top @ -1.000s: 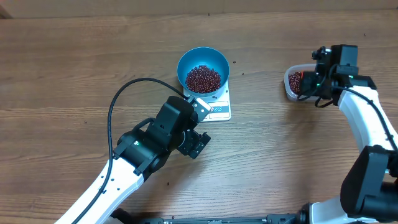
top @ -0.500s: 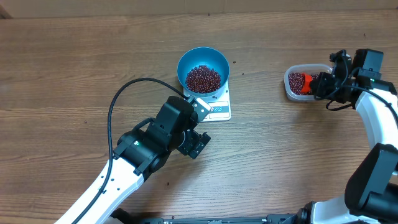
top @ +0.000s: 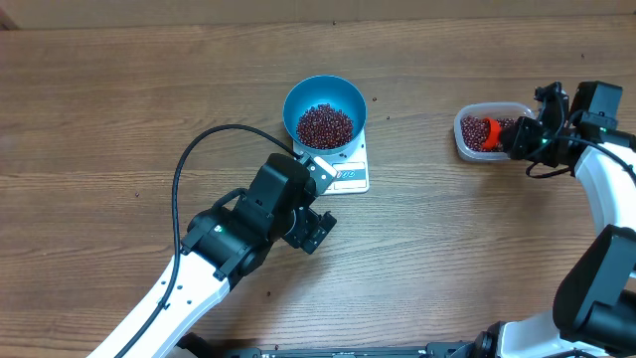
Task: Scoop item into bowl and weigh 150g on scale
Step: 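Drag the red cup through the tub beans to fill it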
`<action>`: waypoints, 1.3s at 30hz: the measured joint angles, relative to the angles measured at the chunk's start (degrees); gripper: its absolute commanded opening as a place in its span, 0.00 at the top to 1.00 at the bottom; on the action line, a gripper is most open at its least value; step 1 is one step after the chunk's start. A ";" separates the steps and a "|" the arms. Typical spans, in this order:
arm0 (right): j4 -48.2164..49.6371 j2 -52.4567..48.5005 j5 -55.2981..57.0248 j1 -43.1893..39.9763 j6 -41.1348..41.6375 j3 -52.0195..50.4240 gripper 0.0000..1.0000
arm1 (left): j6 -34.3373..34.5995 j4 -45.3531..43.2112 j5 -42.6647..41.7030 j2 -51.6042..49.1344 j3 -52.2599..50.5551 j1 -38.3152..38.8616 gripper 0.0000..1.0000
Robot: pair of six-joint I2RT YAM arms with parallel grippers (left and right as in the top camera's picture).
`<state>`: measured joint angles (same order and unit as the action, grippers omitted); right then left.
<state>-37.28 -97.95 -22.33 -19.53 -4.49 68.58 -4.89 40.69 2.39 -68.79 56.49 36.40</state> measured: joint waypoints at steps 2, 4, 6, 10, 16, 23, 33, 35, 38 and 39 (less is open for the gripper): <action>0.00 -0.07 0.02 -0.11 0.07 0.00 0.96 | 0.00 -0.02 0.00 0.00 0.00 0.00 0.01; 0.02 -0.33 0.00 -0.17 0.02 0.00 0.96 | 0.00 0.00 0.00 0.00 0.00 0.00 0.01; 0.24 -0.70 -0.31 -0.26 0.04 0.00 0.96 | 0.00 -0.02 0.00 0.00 0.00 0.00 0.01; 0.74 -1.57 -1.70 -0.37 0.42 0.13 0.96 | 0.00 0.00 0.00 0.00 0.00 0.00 0.01; 0.87 -1.97 -3.48 -0.48 0.85 0.26 0.96 | -0.02 -0.02 0.00 0.00 0.00 0.00 0.01; 0.85 -2.58 -6.71 -0.70 0.85 0.26 0.96 | 0.00 0.00 0.00 0.00 0.00 0.00 0.01; 0.81 -2.99 -9.20 -0.74 0.85 0.26 0.96 | 0.00 -0.02 0.00 0.00 0.00 0.00 0.01; 0.81 -3.10 -9.55 -0.74 0.83 0.26 0.96 | 0.00 -0.02 0.00 0.00 0.00 0.00 0.01; 0.79 -3.26 -10.10 -0.74 0.85 0.26 0.96 | -0.02 0.00 0.00 0.00 0.00 0.00 0.01; 0.72 -3.28 -10.36 -0.74 0.83 0.26 0.96 | -0.02 0.00 0.00 0.00 0.00 0.00 0.01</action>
<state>-36.56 -101.23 -32.69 -20.27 -3.66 68.84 -4.91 40.69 2.39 -68.79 56.49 36.40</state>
